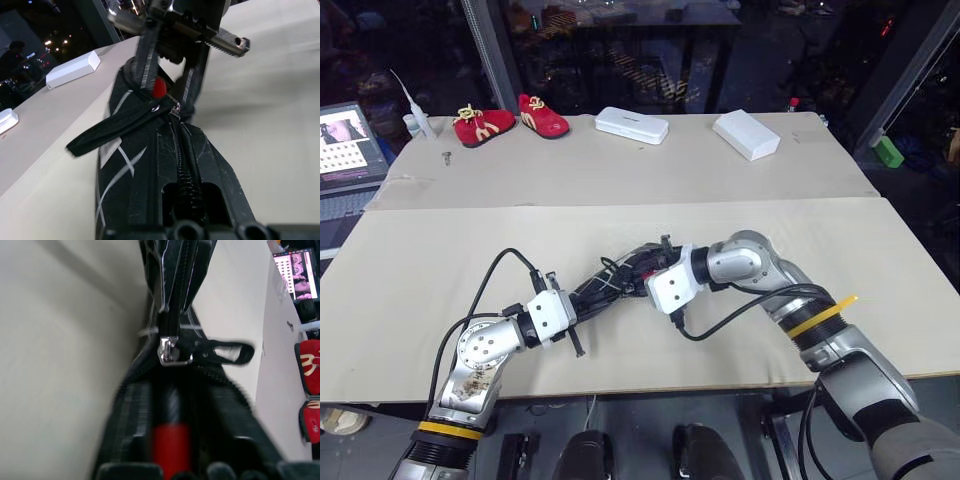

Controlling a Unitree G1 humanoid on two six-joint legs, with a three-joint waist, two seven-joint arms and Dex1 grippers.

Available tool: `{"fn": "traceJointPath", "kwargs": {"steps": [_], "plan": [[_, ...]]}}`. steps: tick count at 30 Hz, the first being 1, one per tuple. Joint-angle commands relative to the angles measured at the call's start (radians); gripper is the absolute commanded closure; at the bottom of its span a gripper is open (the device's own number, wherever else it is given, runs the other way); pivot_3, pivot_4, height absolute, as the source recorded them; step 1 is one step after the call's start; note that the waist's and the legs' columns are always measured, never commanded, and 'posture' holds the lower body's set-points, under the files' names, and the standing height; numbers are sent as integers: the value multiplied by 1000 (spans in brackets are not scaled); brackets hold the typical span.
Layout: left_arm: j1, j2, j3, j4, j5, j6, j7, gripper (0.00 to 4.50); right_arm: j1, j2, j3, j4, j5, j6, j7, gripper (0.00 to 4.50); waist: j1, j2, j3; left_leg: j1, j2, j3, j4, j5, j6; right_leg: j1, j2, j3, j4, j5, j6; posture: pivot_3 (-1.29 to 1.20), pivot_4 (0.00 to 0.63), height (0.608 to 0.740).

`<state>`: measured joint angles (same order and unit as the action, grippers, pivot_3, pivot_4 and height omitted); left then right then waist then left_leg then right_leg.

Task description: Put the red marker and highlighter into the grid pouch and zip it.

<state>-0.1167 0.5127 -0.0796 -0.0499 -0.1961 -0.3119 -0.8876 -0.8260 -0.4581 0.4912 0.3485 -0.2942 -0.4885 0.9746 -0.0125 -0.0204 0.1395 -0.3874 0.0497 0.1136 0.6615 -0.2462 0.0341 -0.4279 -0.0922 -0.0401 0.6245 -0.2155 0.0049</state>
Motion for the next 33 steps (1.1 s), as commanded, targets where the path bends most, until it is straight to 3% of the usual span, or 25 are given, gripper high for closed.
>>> {"fn": "traceJointPath", "kwargs": {"steps": [1, 5, 8, 13, 15, 22, 27, 33], "plan": [[-1, 0, 8, -29, -8, -15, 8, 4500, -59, -17, -73, 40, 1, -9, -67, 1364, 0, 0, 0, 0, 0, 0, 0, 0, 0, 0, 0, 0, 0, 0, 0, 0, 150, 740], [-4, 1, 8, -26, -7, -16, 11, 4500, -44, -81, -120, 52, 83, -16, -15, 1364, 2, 0, 0, 0, 0, 0, 0, 0, 0, 0, 0, 0, 0, 0, 0, 0, 150, 740], [-5, 1, 6, -25, -6, -17, 13, 4500, -1, -129, -184, -2, 217, 120, 83, 1364, 1, 0, 0, 0, 0, 0, 0, 0, 0, 0, 0, 0, -1, 0, 0, 0, 150, 740], [-8, 5, 6, -17, -8, -21, 8, 4500, 113, -218, -298, -287, 604, 670, 282, 1364, 2, 0, 0, 0, 1, -5, 0, 0, 0, 0, -1, 0, -1, 0, 0, 0, 150, 740], [-9, 7, 5, -12, -11, -22, 2, 4500, 109, -163, -328, -357, 692, 810, 216, 1364, -6, 0, 0, 0, 1, -6, 0, 0, 0, 1, -1, 0, 0, 0, -1, 0, 150, 740], [-3, 29, -34, 26, 49, -94, -34, 4500, 41, 48, -282, -421, 650, 1168, -95, 1364, -10, 0, 0, 3, 2, -5, 0, 0, 0, 0, 1, 0, 2, 1, -3, 0, 150, 740], [10, 37, -49, 61, 84, -149, -27, 4500, 33, 69, -260, -494, 691, 1445, -167, 1364, 8, 0, 0, -6, 0, -5, 0, 0, 0, -7, -2, -1, 1, 1, -2, 0, 150, 740], [2, 37, -56, 91, 96, -176, -22, 4500, 40, 145, -259, -505, 690, 1609, -286, 1364, 5, 0, 0, -12, 0, -3, 0, 0, 0, -12, -1, -1, 1, 2, -1, 0, 150, 740]]}}
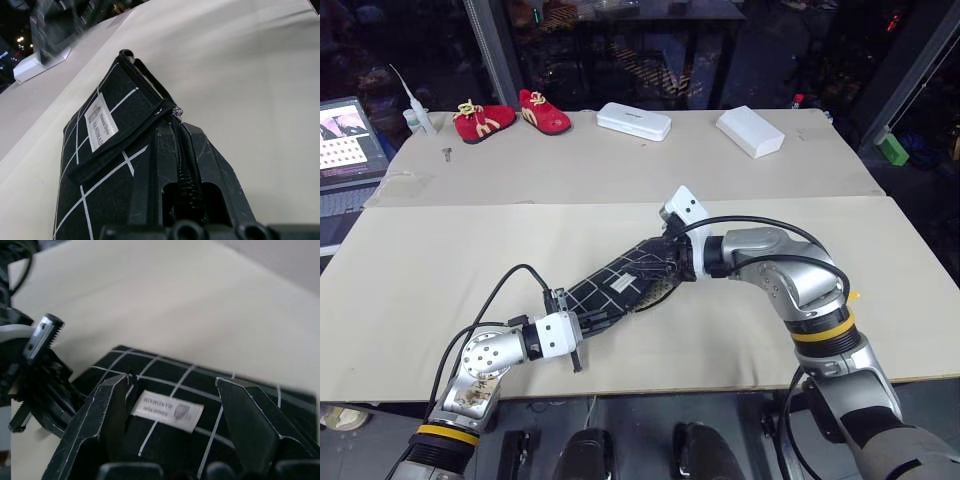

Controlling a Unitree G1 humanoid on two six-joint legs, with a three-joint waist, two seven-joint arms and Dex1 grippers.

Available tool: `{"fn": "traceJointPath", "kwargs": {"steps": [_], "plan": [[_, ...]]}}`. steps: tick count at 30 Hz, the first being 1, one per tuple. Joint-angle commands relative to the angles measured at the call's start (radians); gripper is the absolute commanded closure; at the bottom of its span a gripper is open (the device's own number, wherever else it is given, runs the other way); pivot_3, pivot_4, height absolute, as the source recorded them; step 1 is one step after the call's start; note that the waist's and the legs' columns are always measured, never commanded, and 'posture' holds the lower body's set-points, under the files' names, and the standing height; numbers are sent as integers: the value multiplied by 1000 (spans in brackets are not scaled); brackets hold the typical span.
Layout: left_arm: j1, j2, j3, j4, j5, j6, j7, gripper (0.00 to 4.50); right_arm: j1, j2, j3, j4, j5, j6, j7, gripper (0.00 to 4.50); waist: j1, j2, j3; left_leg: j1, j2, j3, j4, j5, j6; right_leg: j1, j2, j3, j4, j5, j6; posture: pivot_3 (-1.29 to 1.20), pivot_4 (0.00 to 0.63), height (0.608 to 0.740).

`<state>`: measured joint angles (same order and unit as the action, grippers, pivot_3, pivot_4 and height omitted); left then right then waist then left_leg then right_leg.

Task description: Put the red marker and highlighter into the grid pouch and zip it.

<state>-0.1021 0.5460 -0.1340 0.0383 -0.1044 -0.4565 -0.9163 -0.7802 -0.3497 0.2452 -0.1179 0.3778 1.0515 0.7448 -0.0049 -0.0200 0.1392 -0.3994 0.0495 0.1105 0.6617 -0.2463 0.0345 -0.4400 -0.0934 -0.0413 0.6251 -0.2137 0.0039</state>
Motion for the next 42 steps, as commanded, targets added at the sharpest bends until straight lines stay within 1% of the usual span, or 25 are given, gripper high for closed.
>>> {"fn": "traceJointPath", "kwargs": {"steps": [1, 7, 10, 18, 20, 21, 23, 25, 26, 27, 28, 33, 35, 37, 39, 40, 42], "plan": [[-15, 3, -2, 7, 6, -35, 6, 4500, 0, 50, -15, -39, 19, 84, -72, 1364, -5, 0, 0, 1, 0, 0, 0, 0, 0, 0, 0, 0, 1, 0, 0, 0, 150, 740], [-25, -1, -5, 16, 1, -37, 10, 4500, 52, 112, -1, -50, 25, 137, -130, 1364, -8, 0, 0, 1, 0, -1, 0, 0, -1, 1, 2, 0, 1, 0, 0, 0, 150, 740], [-26, -2, -2, 0, -10, -24, 14, 4500, 79, 133, 15, -40, 42, 163, -124, 1364, -9, 0, 0, 1, 0, -1, 0, 0, -1, 1, 1, 0, 1, 0, 0, 0, 150, 740], [-34, 2, -3, -20, -13, -13, 14, 4500, 87, 141, 80, 53, -8, 82, -132, 1364, -10, 0, 0, 1, 0, 0, 0, 1, -1, 1, 2, 0, 1, 0, 0, 0, 150, 740], [-32, 2, -3, -21, -12, -13, 15, 4500, 82, 136, 88, 63, -19, 51, -128, 1867, -10, 0, 0, 1, 0, 0, 0, 1, -1, 1, 2, 0, 1, 0, 0, 0, 150, 740], [-32, 2, -4, -21, -12, -13, 16, 4500, 79, 135, 87, 70, -23, 40, -128, 1985, -10, 0, 0, 1, 0, 0, 0, 1, -1, 1, 2, 0, 1, 0, 0, 0, 150, 740], [-30, 2, -3, -23, -12, -11, 19, 4500, 73, 129, 87, 82, -27, 24, -122, 2775, -10, 0, 0, 1, 0, 0, 0, 1, -1, 1, 2, 0, 1, 0, 0, 0, 150, 740], [-27, 3, -1, -24, -12, -11, 21, 4500, 69, 117, 84, 86, -25, 14, -109, 3369, -10, 0, 0, 1, 0, 0, 0, 1, -1, 1, 2, 0, 1, 0, 0, 0, 150, 740], [-26, 4, 0, -24, -12, -10, 23, 4500, 68, 108, 85, 85, -25, 6, -101, 3748, -10, 0, 0, 1, 0, 0, 0, 1, -1, 1, 2, 0, 1, 0, 0, 0, 150, 740], [-26, 4, 1, -24, -13, -10, 25, 4500, 67, 103, 85, 84, -25, 1, -95, 3987, -10, 0, 0, 1, 0, 0, 0, 1, -1, 1, 2, 0, 1, 0, 0, 0, 150, 740], [-29, 3, 3, -21, -14, -9, 27, 4500, 65, 98, 83, 82, -21, 0, -87, 4459, -10, 0, 0, 1, 0, -1, 0, 1, -1, 1, 2, 0, 1, 0, 0, 0, 150, 740], [-38, 0, 5, -11, -15, -7, 34, 4500, 57, 81, 69, 75, -19, -10, -72, 4485, -10, 0, 0, 1, 0, -1, 0, 1, -1, 1, 2, 0, 1, 0, 0, 0, 150, 740], [-38, -1, 4, -9, -16, -7, 37, 4500, 44, 86, 36, 91, -16, -12, -86, 4485, -10, 0, 0, 1, 0, -1, 0, 1, -1, 1, 2, 0, 1, 0, 0, 0, 150, 740], [-35, -1, 4, -10, -16, -7, 40, 4500, 20, 95, -68, 101, 31, -8, -93, 4485, -10, 0, 0, 1, 0, -1, 0, 1, -1, 1, 2, 0, 1, 0, 0, 0, 150, 740], [-32, -1, 5, -13, -20, -2, 45, 4500, 1, 64, -167, 105, 75, -20, -75, 4485, -9, 0, 0, 1, 0, -1, 0, 1, -1, 1, 2, 0, 1, 0, 0, 0, 150, 740], [-31, -2, 7, -15, -24, 1, 49, 4500, -3, 47, -202, 111, 90, -7, -75, 4485, -8, 0, 0, 1, 0, 0, 0, 1, -1, 1, 2, 0, 1, 0, 0, 0, 150, 740], [-28, -1, 11, -21, -32, 8, 56, 4500, 9, 19, -229, 109, 87, -20, -82, 4485, -6, 0, 0, 1, 0, -1, 0, 1, -1, 1, 2, 0, 1, 0, 0, 0, 150, 740]]}}
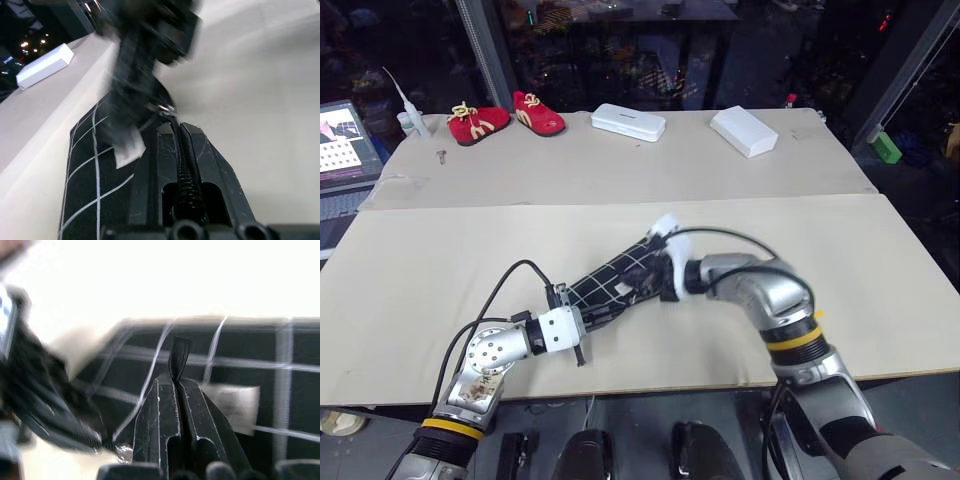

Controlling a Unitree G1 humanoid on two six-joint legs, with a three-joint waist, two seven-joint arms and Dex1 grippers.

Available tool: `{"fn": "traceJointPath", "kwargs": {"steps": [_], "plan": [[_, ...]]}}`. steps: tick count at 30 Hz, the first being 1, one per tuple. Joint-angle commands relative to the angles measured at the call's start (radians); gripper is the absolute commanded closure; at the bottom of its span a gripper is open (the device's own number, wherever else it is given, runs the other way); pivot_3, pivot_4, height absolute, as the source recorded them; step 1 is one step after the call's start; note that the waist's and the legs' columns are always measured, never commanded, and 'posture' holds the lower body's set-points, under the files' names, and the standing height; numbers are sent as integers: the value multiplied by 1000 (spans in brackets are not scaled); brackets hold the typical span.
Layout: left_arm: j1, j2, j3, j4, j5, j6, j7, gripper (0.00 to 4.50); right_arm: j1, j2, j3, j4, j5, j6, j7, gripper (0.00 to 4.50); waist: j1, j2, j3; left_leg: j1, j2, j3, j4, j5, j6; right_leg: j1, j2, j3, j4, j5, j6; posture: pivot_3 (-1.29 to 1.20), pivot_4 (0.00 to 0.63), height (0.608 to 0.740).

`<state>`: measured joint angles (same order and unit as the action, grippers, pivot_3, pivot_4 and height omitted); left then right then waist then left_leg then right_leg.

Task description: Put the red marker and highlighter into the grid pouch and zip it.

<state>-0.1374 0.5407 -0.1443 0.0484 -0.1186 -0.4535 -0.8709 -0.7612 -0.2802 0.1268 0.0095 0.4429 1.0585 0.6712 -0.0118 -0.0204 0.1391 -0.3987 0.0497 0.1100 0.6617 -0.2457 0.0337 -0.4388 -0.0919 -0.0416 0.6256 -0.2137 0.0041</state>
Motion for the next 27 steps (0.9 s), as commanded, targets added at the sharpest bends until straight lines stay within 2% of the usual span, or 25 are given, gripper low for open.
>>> {"fn": "traceJointPath", "kwargs": {"steps": [1, 6, 12, 17, 22, 25, 26, 27], "plan": [[8, 2, 25, -33, -22, 9, 14, 4500, -5, -62, -130, -18, 27, -25, -12, 4485, 2, 0, 0, 0, 0, 0, 0, 0, 0, 0, 0, 0, 0, 0, 0, 0, 150, 740], [-1, -25, 48, -45, -68, 62, 43, 4500, 44, -129, -191, -13, 12, -65, -26, 4485, 0, 0, 0, 0, 0, 1, 0, 0, 0, 0, 0, 0, -1, 0, 0, 0, 150, 740], [-2, -25, 46, -53, -77, 74, 34, 4500, 12, -166, -232, 146, -83, -250, -117, 4485, -6, 0, 0, 1, -1, 2, 0, 0, 0, 1, 1, 1, 1, 0, 0, 0, 150, 740], [-5, -22, 44, -50, -74, 68, 30, 4500, 0, -182, -235, 188, -51, -215, -99, 4485, -6, 0, 0, 1, 0, 2, 0, 0, 0, 0, 1, 1, 0, 0, 0, 0, 150, 740], [-18, -22, 30, -31, -66, 49, 14, 4500, 49, -169, -208, 86, 39, -127, -29, 3099, -1, 0, 0, 0, 0, 2, 0, 0, 0, 0, 0, 1, 0, 0, 0, 0, 150, 740], [-37, -28, 20, -10, -60, 35, 4, 4500, 55, -166, -235, 74, 84, -64, -22, 1929, -2, 0, 0, 0, 0, 1, 0, 0, 0, 1, 0, 1, 0, 0, 0, 0, 150, 740], [-44, -32, 16, -3, -59, 32, 1, 4500, 56, -174, -253, 67, 113, -37, -4, 1695, -2, 0, 0, 0, 0, 1, 0, 0, 0, 0, 0, 1, 0, 0, 0, 0, 150, 740], [-54, -35, 12, 5, -59, 28, -5, 4500, 57, -187, -280, 66, 138, -23, 6, 1695, -1, 0, 0, 1, 0, 1, 0, 0, 0, 1, 0, 1, 0, 0, 0, 0, 150, 740]]}}
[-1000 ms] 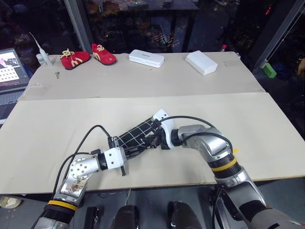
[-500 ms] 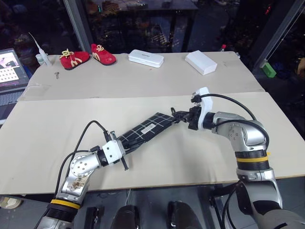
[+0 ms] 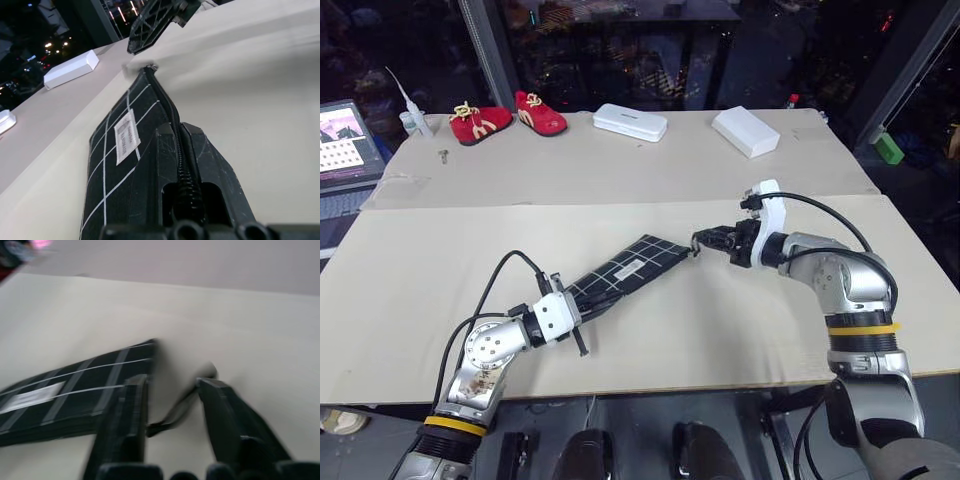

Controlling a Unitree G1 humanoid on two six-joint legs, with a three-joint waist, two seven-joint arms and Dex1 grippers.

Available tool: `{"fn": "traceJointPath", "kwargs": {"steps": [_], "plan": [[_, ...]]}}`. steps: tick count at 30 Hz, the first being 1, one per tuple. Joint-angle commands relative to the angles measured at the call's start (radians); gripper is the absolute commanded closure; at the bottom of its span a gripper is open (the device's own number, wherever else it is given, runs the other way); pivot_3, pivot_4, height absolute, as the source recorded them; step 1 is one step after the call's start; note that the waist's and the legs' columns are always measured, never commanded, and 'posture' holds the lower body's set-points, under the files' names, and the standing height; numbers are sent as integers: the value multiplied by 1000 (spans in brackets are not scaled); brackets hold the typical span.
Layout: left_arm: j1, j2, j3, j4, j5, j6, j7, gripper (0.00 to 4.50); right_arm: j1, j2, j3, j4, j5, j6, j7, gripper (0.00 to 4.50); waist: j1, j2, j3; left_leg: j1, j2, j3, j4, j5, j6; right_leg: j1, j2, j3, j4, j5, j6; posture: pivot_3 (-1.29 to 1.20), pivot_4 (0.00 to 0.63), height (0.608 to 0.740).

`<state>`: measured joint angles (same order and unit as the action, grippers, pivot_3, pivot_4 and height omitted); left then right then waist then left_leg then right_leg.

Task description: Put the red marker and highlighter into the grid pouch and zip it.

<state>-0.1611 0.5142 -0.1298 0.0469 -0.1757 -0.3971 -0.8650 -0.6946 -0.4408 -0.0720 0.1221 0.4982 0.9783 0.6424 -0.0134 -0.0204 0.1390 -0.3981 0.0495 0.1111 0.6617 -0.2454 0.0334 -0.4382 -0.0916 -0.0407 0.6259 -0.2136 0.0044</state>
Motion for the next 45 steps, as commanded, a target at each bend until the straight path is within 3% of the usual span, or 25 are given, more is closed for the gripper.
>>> {"fn": "traceJointPath", "kwargs": {"steps": [1, 5, 11, 15, 20, 26, 32, 37, 41, 45], "plan": [[-41, -11, -6, 15, -1, -33, -19, 4500, -13, -44, -111, -42, 103, 70, 44, 1695, 0, 0, 0, 0, 0, 0, 0, 0, 0, 0, 0, 0, 0, 0, 0, 0, 150, 740], [-83, -16, -22, 57, 6, -65, -55, 4500, 24, -161, -191, -59, 143, 54, 110, 1695, 14, 0, 0, -1, -1, 0, 0, 0, 0, 0, 0, -1, -1, 0, 0, 0, 150, 740], [-185, -14, -70, 194, 25, -213, -165, 4500, 315, -321, -230, -277, 155, -126, 325, 1695, 28, 0, 0, -2, -1, 0, 0, -1, 2, 1, 1, -2, -4, -1, 1, 0, 150, 740], [-303, -26, -87, 354, -23, -319, -295, 4500, 476, -321, -203, -373, 138, -175, 336, 1695, 17, -1, 0, 0, -2, 0, 1, -1, 1, 2, 1, 0, -2, 0, 1, 0, 150, 740], [-396, -47, -100, 512, -79, -440, -461, 4500, 534, -287, -179, -398, 129, -199, 287, 1695, 6, -1, 0, 8, -1, -2, 3, -1, 1, 11, 1, 1, -3, -3, 5, 0, 150, 740], [-523, -93, -87, 726, -137, -565, -659, 4500, 586, -268, -200, -438, 148, -190, 245, 1695, 16, -1, 0, 7, -2, -2, 3, -2, 2, 12, 1, 0, -5, -2, 3, 0, 150, 740], [-582, -120, -31, 855, -155, -567, -704, 2611, 593, -269, -199, -434, 145, -190, 206, 1629, 17, -1, 0, 7, -2, -3, 4, -2, 3, 13, 1, 0, -8, -1, 4, 0, 150, 740], [-527, -113, 20, 744, -182, -448, -625, 727, 593, -278, -200, -406, 134, -202, 199, 1629, 18, -1, 0, 6, -3, -7, 4, -2, 4, 13, 1, -1, -8, -1, 4, 0, 150, 740], [-414, -65, 58, 488, -217, -172, -494, 727, 564, -293, -211, -352, 132, -214, 212, 1629, 13, -1, 0, 6, -2, -8, 4, -2, 4, 14, 1, 0, -9, -1, 5, 0, 150, 740], [-258, 22, 127, 159, -346, 330, -264, 727, 533, -325, -204, -269, 106, -250, 241, 1629, 5, -1, 0, 7, 0, -9, 4, -2, 4, 14, 1, 0, -8, -1, 5, 0, 150, 740]]}}
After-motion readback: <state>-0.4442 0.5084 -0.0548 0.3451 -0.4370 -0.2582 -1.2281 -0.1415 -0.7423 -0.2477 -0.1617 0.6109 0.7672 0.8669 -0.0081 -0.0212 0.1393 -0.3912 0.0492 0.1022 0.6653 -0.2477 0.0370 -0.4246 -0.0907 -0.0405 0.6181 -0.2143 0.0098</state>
